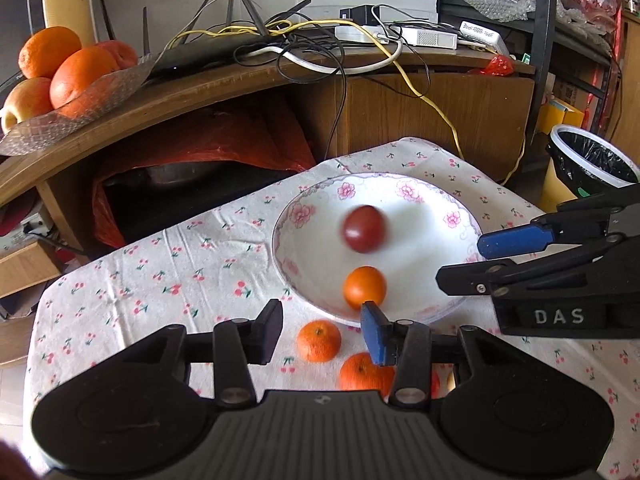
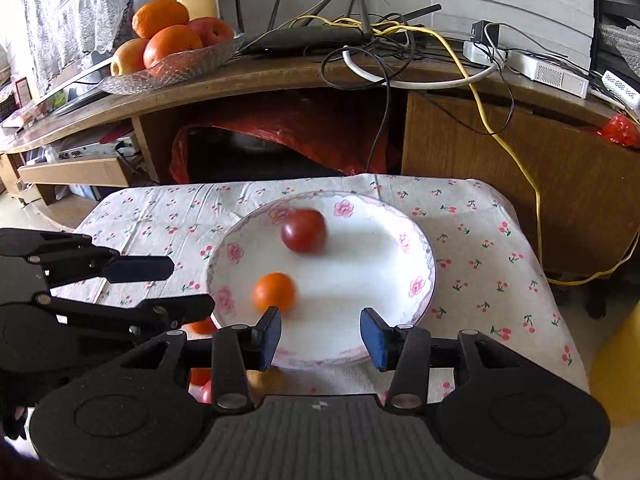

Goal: Organize fruits
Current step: 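Grasp a small brown round fruit with the right tool while the left tool reaches a red tomato, then close the left tool on the red tomato while the right tool holds the brown fruit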

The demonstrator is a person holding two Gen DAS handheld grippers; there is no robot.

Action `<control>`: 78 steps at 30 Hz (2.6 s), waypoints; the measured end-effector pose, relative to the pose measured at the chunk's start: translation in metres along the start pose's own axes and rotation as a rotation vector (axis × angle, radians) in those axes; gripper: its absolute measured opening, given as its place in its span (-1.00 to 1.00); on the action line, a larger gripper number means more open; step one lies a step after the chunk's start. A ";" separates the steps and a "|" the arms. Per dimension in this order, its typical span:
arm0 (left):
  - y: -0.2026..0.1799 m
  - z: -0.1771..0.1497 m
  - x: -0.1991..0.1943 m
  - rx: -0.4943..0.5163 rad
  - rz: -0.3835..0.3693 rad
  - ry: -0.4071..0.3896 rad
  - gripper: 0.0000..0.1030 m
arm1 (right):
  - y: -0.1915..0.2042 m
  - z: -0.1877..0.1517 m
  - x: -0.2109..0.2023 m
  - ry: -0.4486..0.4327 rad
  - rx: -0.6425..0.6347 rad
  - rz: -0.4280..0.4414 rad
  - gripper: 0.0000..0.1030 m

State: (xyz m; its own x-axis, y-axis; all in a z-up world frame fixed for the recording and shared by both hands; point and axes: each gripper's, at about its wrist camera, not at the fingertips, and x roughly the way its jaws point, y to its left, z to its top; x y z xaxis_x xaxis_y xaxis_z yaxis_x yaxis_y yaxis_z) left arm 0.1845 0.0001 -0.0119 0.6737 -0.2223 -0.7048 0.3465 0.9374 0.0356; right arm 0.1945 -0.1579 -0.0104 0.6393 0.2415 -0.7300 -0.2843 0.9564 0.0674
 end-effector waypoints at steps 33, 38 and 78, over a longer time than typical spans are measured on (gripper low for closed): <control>-0.014 -0.057 -0.022 0.063 -0.026 0.122 0.13 | 0.029 -0.045 -0.005 0.150 -0.115 0.116 -0.17; -0.018 -0.058 -0.015 0.073 -0.033 0.131 0.13 | 0.029 -0.046 0.001 0.166 -0.128 0.126 -0.20; -0.029 -0.066 -0.016 0.129 -0.071 0.129 -0.16 | 0.024 -0.058 -0.014 0.195 -0.191 0.124 -0.56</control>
State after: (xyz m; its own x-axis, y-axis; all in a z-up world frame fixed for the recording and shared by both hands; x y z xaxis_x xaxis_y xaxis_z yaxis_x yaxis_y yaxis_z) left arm 0.1200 -0.0059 -0.0484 0.5582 -0.2429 -0.7933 0.4766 0.8766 0.0669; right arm 0.1375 -0.1482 -0.0385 0.4471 0.3009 -0.8424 -0.4928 0.8688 0.0487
